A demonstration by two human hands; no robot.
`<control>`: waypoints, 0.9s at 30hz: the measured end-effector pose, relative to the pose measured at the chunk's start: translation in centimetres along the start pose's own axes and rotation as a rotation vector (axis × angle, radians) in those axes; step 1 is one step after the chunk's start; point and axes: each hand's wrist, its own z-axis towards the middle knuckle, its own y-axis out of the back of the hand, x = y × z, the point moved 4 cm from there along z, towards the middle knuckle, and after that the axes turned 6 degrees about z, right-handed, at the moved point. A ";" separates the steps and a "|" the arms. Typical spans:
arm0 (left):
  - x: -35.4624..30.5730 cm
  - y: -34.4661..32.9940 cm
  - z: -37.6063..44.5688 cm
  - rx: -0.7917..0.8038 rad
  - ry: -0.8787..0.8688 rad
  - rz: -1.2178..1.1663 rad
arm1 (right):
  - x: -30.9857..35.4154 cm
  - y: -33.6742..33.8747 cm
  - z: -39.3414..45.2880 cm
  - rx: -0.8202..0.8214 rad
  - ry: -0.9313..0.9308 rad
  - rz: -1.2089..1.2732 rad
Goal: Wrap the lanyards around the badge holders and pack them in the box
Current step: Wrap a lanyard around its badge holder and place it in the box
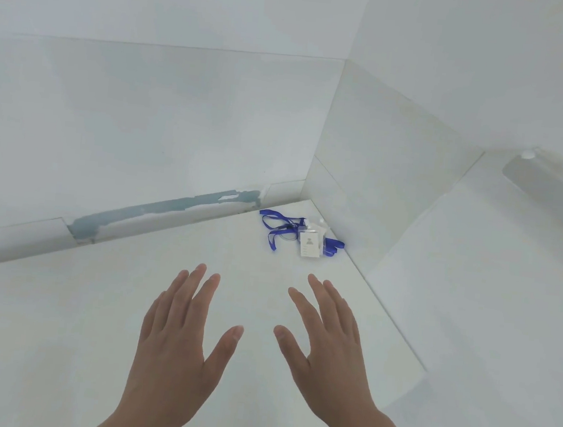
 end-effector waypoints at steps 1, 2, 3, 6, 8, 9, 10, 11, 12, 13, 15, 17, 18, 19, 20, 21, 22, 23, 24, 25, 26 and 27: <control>0.4 -0.1 0.0 0.002 0.006 0.000 | 0.1 -0.2 0.2 0.006 0.003 -0.005; 0.8 -0.1 0.0 0.000 0.010 0.001 | 0.2 -0.5 0.3 0.013 0.004 -0.010; 1.2 -0.1 0.0 -0.007 0.013 0.001 | 0.2 -0.6 0.5 0.018 0.003 -0.009; 1.8 -0.1 1.0 -0.020 0.006 -0.004 | 0.3 -0.7 1.8 0.001 0.000 -0.023; 1.8 -0.5 1.9 -0.011 0.000 0.005 | -0.1 -0.7 2.9 -0.007 0.004 -0.039; 1.8 -0.9 2.1 0.000 -0.003 0.009 | -0.4 -0.7 3.3 -0.008 0.004 -0.047; 1.7 -1.2 2.5 0.006 -0.001 0.009 | -0.8 -0.7 3.9 -0.008 0.005 -0.046; 1.6 -1.5 2.8 0.006 0.001 0.012 | -1.2 -0.7 4.3 -0.004 0.006 -0.044; 1.4 -1.8 3.2 0.007 0.007 0.017 | -1.7 -0.8 4.9 0.002 0.009 -0.041; 1.3 -2.0 3.4 0.009 0.006 0.025 | -2.1 -0.8 5.3 0.005 0.011 -0.044; 1.0 -2.9 4.5 0.008 0.015 0.031 | -3.6 -1.1 6.7 0.026 0.015 -0.049; 0.7 -3.9 5.7 0.011 0.034 0.039 | -5.4 -1.5 7.9 0.041 0.022 -0.055; 0.2 -4.8 6.5 0.016 0.052 0.045 | -6.8 -1.8 8.7 0.058 0.027 -0.056; -0.1 -5.5 7.1 0.019 0.072 0.047 | -8.1 -2.0 9.3 0.077 0.026 -0.055; -0.7 -6.3 7.8 0.022 0.100 0.047 | -9.5 -2.2 10.2 0.106 0.027 -0.051; -1.3 -7.2 8.6 0.025 0.129 0.045 | -11.1 -2.4 11.2 0.132 0.025 -0.046; -1.9 -8.1 9.3 0.025 0.148 0.051 | -12.6 -2.7 12.0 0.154 0.026 -0.042; -2.5 -9.1 10.2 0.032 0.166 0.061 | -14.2 -3.0 13.0 0.169 0.029 -0.039; -2.8 -9.6 10.7 0.034 0.173 0.075 | -15.0 -3.2 13.5 0.171 0.035 -0.042; -3.3 -10.4 11.4 0.040 0.185 0.088 | -16.1 -3.6 14.3 0.187 0.034 -0.038; -3.9 -11.2 12.1 0.049 0.202 0.093 | -17.3 -4.0 15.0 0.209 0.026 -0.031; -4.4 -12.1 12.9 0.054 0.217 0.094 | -18.4 -4.5 15.7 0.235 0.023 -0.026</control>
